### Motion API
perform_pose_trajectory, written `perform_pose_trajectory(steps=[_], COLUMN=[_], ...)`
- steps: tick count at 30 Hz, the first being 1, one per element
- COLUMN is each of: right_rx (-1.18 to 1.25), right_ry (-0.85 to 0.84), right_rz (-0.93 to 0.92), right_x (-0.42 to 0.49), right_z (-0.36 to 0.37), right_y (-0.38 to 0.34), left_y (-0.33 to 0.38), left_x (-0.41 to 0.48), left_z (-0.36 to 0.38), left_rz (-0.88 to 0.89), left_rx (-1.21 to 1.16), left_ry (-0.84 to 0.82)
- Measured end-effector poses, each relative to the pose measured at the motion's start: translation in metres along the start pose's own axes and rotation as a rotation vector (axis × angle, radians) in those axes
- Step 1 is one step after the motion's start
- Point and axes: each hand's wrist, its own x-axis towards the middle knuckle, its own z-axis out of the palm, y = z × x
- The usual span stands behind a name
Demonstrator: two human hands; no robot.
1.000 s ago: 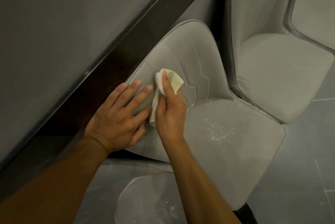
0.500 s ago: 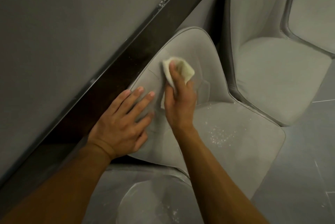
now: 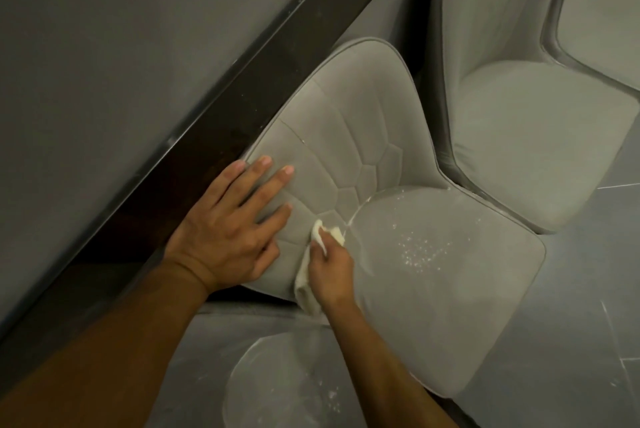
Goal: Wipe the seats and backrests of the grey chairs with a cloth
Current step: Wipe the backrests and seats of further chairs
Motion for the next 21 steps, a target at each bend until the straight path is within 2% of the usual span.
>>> perform_pose_trajectory(steps=[2, 4, 7, 9, 11, 12, 14, 17, 21], right_rx=[0.22, 0.314, 0.155, -0.09, -0.402, -0.482, -0.481, -0.346, -0.125], right_ry=[0.038, 0.053, 0.137, 0.1, -0.105, -0.209, -0.249, -0.106, -0.055], right_rz=[-0.153, -0.291, -0.332, -0.185, 0.08, 0.197, 0.323, 0.398, 0.443], right_x=[-0.011, -0.021, -0.016, 0.003, 0.022, 0.026, 0.029, 0.036, 0.053], right_z=[0.005, 0.008, 0.014, 0.008, -0.008, -0.018, -0.034, -0.026, 0.005], right_y=[-0.037, -0.054, -0.031, 0.003, 0.041, 0.058, 0.083, 0.093, 0.078], left_y=[0.001, 0.001, 0.001, 0.001, 0.002, 0.002, 0.002, 0.004, 0.002], left_x=[0.001, 0.001, 0.0, 0.0, 0.001, 0.001, -0.001, -0.001, -0.001], left_z=[0.0, 0.001, 0.001, 0.0, 0.0, 0.0, 0.001, 0.001, 0.002], left_rz=[-0.007, -0.011, -0.015, -0.02, -0.017, -0.016, -0.025, -0.029, -0.023], left_rx=[0.002, 0.005, 0.012, 0.019, 0.022, 0.024, 0.037, 0.047, 0.072], left_ry=[0.008, 0.009, -0.009, -0.012, -0.005, 0.001, 0.018, 0.017, 0.027])
